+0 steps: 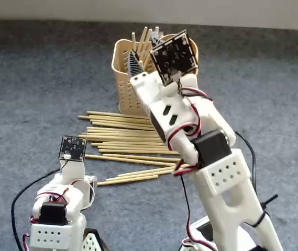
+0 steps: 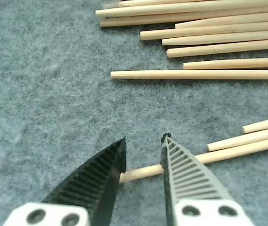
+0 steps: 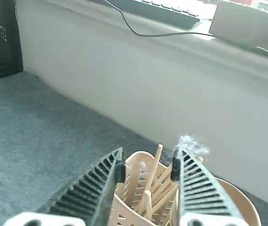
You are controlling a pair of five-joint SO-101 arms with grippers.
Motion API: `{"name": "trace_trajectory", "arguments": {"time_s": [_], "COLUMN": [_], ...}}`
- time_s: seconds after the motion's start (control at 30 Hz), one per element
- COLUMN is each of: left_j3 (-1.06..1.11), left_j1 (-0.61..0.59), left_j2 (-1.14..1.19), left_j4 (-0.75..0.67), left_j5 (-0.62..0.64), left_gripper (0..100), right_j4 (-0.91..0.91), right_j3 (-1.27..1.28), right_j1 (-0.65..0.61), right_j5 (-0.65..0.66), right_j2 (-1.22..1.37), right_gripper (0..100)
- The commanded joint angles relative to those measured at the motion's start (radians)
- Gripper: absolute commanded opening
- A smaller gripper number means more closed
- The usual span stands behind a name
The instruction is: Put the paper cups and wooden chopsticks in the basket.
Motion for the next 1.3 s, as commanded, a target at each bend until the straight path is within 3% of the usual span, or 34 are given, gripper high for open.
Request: {"name": "trace_trajectory", "arguments": {"time_s": [0.0,0.27,0.5,0.63,0.73,0.87,1.07,1.27], "left_j3": [0.019,0.019,0.019,0.019,0.019,0.019,0.019,0.019], "left_j1": [-0.004,-0.004,-0.004,-0.004,-0.004,-0.004,-0.004,-0.004], "left_j2": [-0.004,-0.004,-0.004,-0.004,-0.004,-0.004,-0.004,-0.004], "left_j4": [0.005,0.005,0.005,0.005,0.005,0.005,0.005,0.005], "left_j5": [-0.006,-0.006,-0.006,-0.006,-0.006,-0.006,-0.006,-0.006], "left_gripper": [14,14,14,14,14,14,14,14], "right_j4": [0.051,0.285,0.641,0.725,0.733,0.727,0.484,0.386], "right_j3": [-0.015,-0.015,-0.008,0.008,0.091,0.222,0.545,0.717], "right_j1": [-0.042,-0.093,-0.139,-0.189,-0.197,-0.2,-0.2,-0.2], "right_j5": [0.008,0.011,0.011,0.011,0.035,0.244,0.443,0.494], "right_j2": [-0.073,-0.093,-0.093,-0.085,-0.091,-0.087,-0.082,-0.081], "right_gripper": [16.6,16.6,16.6,16.6,16.6,16.6,16.6,16.6]}}
